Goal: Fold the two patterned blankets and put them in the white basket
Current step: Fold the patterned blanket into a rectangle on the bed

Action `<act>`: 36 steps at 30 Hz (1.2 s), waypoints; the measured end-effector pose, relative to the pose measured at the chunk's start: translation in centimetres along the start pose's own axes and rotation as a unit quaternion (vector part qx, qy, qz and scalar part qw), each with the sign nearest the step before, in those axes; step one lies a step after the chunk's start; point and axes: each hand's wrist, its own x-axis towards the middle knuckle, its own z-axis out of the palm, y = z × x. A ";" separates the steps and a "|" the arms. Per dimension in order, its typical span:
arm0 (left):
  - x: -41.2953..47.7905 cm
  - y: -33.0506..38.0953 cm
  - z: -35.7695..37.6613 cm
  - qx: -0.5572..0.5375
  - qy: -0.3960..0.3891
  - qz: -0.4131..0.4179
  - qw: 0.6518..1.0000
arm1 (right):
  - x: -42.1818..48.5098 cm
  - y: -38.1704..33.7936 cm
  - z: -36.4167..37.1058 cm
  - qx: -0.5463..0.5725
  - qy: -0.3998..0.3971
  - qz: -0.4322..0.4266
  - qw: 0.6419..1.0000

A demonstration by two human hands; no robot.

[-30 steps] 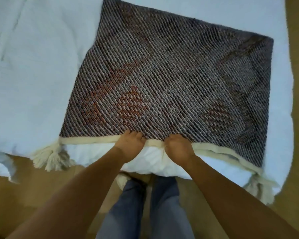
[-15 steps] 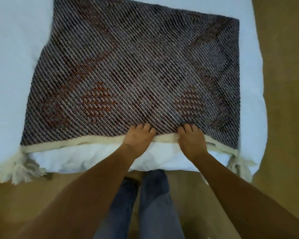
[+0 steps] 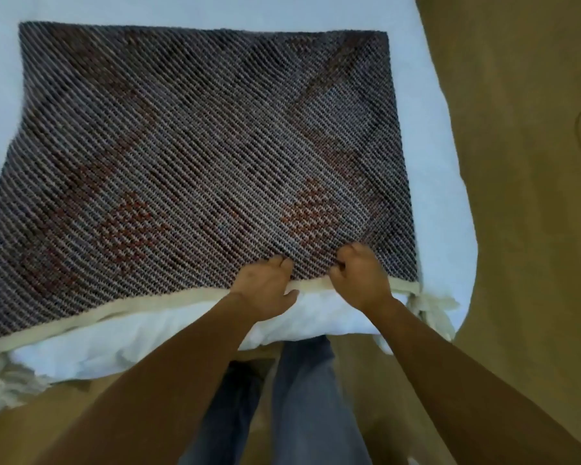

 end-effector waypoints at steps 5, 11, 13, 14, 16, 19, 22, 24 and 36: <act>5.9 5.4 -3.9 -0.056 0.024 -0.025 0.998 | 3.4 6.0 -3.4 0.043 0.054 0.139 0.988; 14.9 12.3 -7.3 -0.064 -0.003 -0.068 0.996 | 9.6 11.1 -6.8 0.160 0.046 0.155 0.974; 16.6 14.3 -6.9 -0.052 -0.045 -0.090 0.994 | 12.7 11.8 -8.3 0.221 0.013 0.148 0.964; 17.1 15.2 -6.5 -0.051 -0.060 -0.103 0.992 | 14.3 11.9 -9.0 0.237 -0.006 0.141 0.961; 18.3 16.6 -5.8 -0.053 -0.073 -0.135 0.987 | 17.5 11.8 -10.1 0.243 -0.035 0.122 0.962; 20.3 17.5 -5.9 -0.051 -0.073 -0.177 0.980 | 21.3 10.9 -10.9 0.242 -0.044 0.101 0.964; 22.3 17.6 -6.3 -0.047 -0.072 -0.201 0.976 | 23.7 10.0 -10.7 0.252 -0.036 0.090 0.963; 23.0 17.4 -6.5 -0.059 -0.088 -0.220 0.970 | 24.6 9.6 -10.6 0.289 -0.027 0.101 0.952; 22.8 19.5 -5.3 -0.161 -0.079 -0.170 0.969 | 27.1 12.0 -10.6 0.258 0.049 0.142 0.954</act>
